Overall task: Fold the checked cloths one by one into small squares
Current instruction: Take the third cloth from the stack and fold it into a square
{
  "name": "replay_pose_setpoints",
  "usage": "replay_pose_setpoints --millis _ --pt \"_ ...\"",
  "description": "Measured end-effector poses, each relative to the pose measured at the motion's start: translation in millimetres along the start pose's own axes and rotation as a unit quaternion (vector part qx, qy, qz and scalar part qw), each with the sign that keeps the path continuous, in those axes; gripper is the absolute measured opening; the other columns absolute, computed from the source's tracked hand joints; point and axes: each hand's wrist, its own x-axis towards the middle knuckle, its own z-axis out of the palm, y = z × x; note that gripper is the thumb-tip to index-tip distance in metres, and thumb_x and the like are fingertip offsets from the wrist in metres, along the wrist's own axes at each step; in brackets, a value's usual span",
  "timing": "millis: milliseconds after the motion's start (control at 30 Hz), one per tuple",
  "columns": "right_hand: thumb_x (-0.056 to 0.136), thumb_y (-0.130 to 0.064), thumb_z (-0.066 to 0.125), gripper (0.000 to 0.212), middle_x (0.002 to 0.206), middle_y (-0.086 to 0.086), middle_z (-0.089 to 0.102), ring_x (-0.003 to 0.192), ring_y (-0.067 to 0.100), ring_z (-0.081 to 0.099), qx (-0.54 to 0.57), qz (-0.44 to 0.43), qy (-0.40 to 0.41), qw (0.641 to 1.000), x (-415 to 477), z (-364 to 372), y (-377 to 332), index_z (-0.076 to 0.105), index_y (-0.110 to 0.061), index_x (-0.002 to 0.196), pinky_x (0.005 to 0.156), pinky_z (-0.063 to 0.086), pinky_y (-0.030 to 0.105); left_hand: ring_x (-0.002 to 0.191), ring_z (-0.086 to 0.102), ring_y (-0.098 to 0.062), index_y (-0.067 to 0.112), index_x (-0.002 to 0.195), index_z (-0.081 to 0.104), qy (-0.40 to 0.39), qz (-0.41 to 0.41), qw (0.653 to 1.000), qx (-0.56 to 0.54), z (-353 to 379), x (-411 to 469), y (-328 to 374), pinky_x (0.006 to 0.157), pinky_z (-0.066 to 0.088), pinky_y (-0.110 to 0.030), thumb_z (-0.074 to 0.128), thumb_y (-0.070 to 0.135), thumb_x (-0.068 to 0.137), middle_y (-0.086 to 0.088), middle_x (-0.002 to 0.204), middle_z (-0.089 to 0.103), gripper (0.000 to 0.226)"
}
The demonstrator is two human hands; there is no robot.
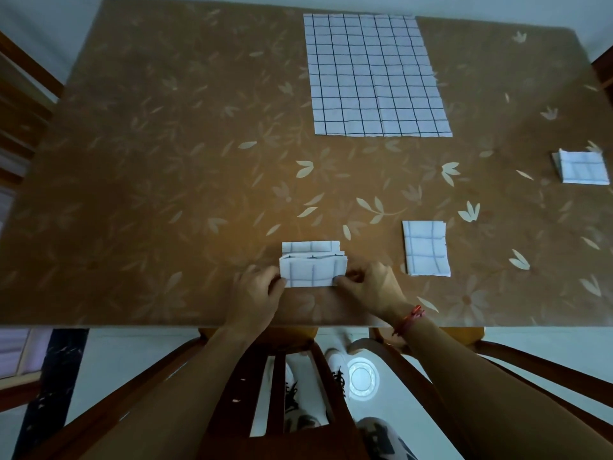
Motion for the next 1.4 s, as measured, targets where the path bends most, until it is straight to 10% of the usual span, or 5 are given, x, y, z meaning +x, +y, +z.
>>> replay_pose_setpoints --millis 433,833,1033,1167,1400 --pt "0.086 -0.028 0.066 0.028 0.084 -0.008 0.060 0.080 0.013 0.057 0.001 0.025 0.041 0.999 24.4 7.8 -5.8 0.059 -0.018 0.111 0.068 0.041 0.023 0.106 0.051 -0.022 0.016 0.122 0.056 0.032 0.068 0.990 0.116 2.6 12.7 1.5 0.088 0.038 -0.036 0.051 0.024 0.091 -0.001 0.116 0.059 0.033" --pt "0.089 -0.027 0.061 0.035 0.080 -0.008 0.058 0.073 0.017 0.059 -0.015 0.015 0.032 0.999 24.5 7.9 -4.0 0.050 -0.017 0.120 0.054 0.039 0.016 0.143 0.029 -0.022 0.008 0.141 0.045 -0.096 0.137 0.955 0.243 11.7 21.8 -12.8 0.102 0.040 -0.045 0.033 0.025 0.098 -0.007 0.154 0.036 0.048" --pt "0.088 -0.029 0.055 0.037 0.111 0.007 0.056 0.096 0.025 0.055 -0.161 -0.166 0.167 0.959 23.3 21.4 -20.2 0.057 -0.012 0.121 0.075 0.052 0.039 0.145 0.026 -0.022 0.008 0.144 0.041 -0.096 0.133 0.955 0.248 13.4 22.0 -13.8 0.107 0.036 -0.045 0.031 0.025 0.098 -0.007 0.155 0.033 0.049" --pt "0.095 -0.022 0.046 0.050 0.151 0.021 0.035 0.141 0.036 0.031 -0.226 -0.254 0.091 0.936 29.1 55.2 -32.9 0.044 -0.001 0.140 0.113 0.033 0.047 0.146 0.024 -0.022 0.006 0.147 0.035 -0.096 0.135 0.955 0.246 17.9 21.8 -18.0 0.109 0.033 -0.047 0.030 0.024 0.100 -0.008 0.156 0.031 0.050" --pt "0.103 -0.033 0.029 0.058 0.158 0.020 0.020 0.149 0.031 0.013 -0.294 -0.274 0.043 0.915 37.9 85.9 -24.1 0.028 0.004 0.149 0.119 0.021 0.046 0.147 0.021 -0.023 0.003 0.147 0.034 -0.082 0.159 0.953 0.246 17.9 19.2 -22.2 0.111 0.029 -0.046 0.031 0.027 0.105 -0.011 0.156 0.030 0.049"
